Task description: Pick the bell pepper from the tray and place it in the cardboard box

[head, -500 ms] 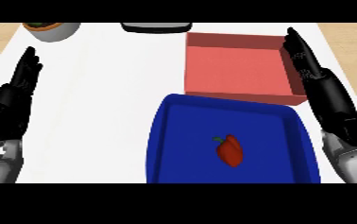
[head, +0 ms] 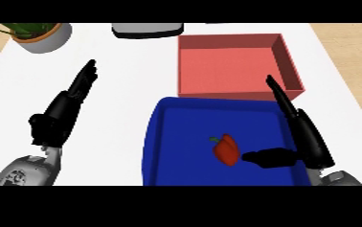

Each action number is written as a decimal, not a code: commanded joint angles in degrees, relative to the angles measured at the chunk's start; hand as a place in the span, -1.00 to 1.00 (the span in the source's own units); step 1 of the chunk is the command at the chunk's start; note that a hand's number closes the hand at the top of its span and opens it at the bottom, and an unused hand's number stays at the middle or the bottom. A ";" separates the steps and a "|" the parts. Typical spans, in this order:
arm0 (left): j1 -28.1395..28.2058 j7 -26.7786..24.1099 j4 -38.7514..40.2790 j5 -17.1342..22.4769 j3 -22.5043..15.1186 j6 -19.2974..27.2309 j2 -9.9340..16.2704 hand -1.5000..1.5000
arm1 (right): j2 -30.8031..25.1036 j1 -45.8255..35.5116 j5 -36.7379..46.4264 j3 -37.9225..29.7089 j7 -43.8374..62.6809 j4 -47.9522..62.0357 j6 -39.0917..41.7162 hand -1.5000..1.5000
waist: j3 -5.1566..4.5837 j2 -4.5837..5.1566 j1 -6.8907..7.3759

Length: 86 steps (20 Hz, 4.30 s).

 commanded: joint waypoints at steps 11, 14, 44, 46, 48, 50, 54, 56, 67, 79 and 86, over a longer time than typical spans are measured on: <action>0.01 -4.30 4.84 1.00 -3.45 -4.94 -3.46 0.00 | -14.04 19.57 49.24 12.05 18.88 -20.33 -6.98 -1.00 | -0.11 -0.25 0.70; -1.69 -1.96 4.19 -0.03 -5.34 -3.66 -6.08 0.00 | -14.25 22.98 52.27 16.19 26.81 -31.59 3.18 -1.00 | -0.05 -0.12 1.21; -1.21 -0.72 2.36 -6.51 0.18 -12.07 -11.47 0.00 | 13.33 10.70 51.75 16.22 39.00 -16.34 28.39 -1.00 | 0.23 0.35 3.79; -1.74 -3.19 6.51 -6.98 0.91 -12.41 -12.33 0.00 | 14.89 6.90 51.40 13.84 36.79 -12.67 28.82 -1.00 | 0.22 0.40 3.81; -3.91 -1.88 5.68 -5.61 2.96 -14.59 -11.70 0.00 | 16.99 6.25 53.93 15.77 38.39 -12.78 30.24 -1.00 | 0.22 0.39 3.78; -1.54 -1.08 4.00 -4.88 4.05 -16.29 -10.27 0.00 | 16.05 8.52 55.40 15.91 35.30 -9.91 25.73 -1.00 | 0.23 0.38 3.83; -2.82 -2.65 5.86 -6.80 5.21 -15.73 -11.87 0.00 | 14.48 11.08 54.27 14.71 35.09 -13.95 29.77 -1.00 | 0.22 0.37 3.69; -2.82 -3.55 6.87 -6.64 5.51 -16.15 -12.61 0.00 | 17.02 9.21 55.96 15.16 35.38 -9.14 29.46 -1.00 | 0.22 0.39 3.73; -4.13 -3.71 9.54 -11.05 5.59 -15.73 -16.48 0.00 | 21.06 7.94 56.78 11.55 32.26 -1.36 29.36 -1.00 | 0.22 0.41 3.73; -3.52 -3.09 7.11 -10.95 7.02 -18.54 -16.07 0.00 | 19.69 8.74 61.41 9.15 27.24 8.67 22.66 -1.00 | 0.23 0.41 3.76; -4.05 -3.29 8.69 -12.70 6.79 -17.10 -18.26 0.00 | 20.57 3.83 60.26 6.01 23.04 12.21 24.79 1.00 | 0.23 0.46 3.79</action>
